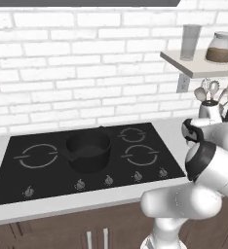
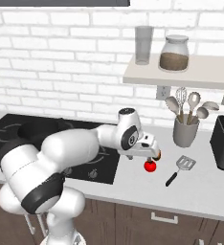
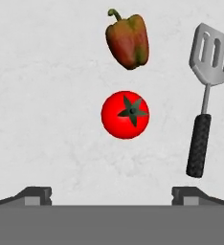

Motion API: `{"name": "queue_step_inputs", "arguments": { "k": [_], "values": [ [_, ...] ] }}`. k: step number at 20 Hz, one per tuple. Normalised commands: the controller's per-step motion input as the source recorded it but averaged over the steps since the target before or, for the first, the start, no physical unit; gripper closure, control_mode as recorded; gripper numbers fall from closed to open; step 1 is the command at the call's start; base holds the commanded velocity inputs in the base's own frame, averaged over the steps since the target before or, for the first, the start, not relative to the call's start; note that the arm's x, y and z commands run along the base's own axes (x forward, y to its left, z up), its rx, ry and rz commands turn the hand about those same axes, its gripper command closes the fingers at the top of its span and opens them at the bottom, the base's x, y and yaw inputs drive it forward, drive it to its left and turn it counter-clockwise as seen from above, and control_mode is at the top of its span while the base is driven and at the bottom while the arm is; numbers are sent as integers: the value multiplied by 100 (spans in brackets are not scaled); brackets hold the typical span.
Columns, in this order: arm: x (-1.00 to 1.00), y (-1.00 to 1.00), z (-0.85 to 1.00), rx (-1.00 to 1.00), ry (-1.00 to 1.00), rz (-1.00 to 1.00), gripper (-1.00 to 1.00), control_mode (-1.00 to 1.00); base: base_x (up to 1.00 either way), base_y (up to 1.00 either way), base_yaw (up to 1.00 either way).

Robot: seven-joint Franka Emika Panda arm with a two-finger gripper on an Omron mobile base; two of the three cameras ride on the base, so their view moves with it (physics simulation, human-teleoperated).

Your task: Put the tomato and bell pepper in the pot. Retrieve the spatula and lightly stir the vegetables in the pot.

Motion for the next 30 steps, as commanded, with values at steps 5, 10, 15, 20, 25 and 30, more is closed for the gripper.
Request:
{"name": "queue_step_inputs", "arguments": {
  "k": [5, 10, 15, 20, 25, 30],
  "values": [
    [12, -19, -25, 2, 0, 0, -100, -100, 0, 0, 0],
    [11, -20, -11, 7, 0, 0, -100, -100, 0, 0, 0],
    [17, -19, -8, 10, 1, 0, -100, -100, 0, 0, 0],
    [12, -15, -16, 4, 0, 0, -100, -100, 0, 0, 0],
    [15, -3, -19, 0, 0, 0, -100, -100, 0, 0, 0],
    [17, 0, -26, 0, 0, 0, -100, -100, 0, 0, 0]
  ]
}}
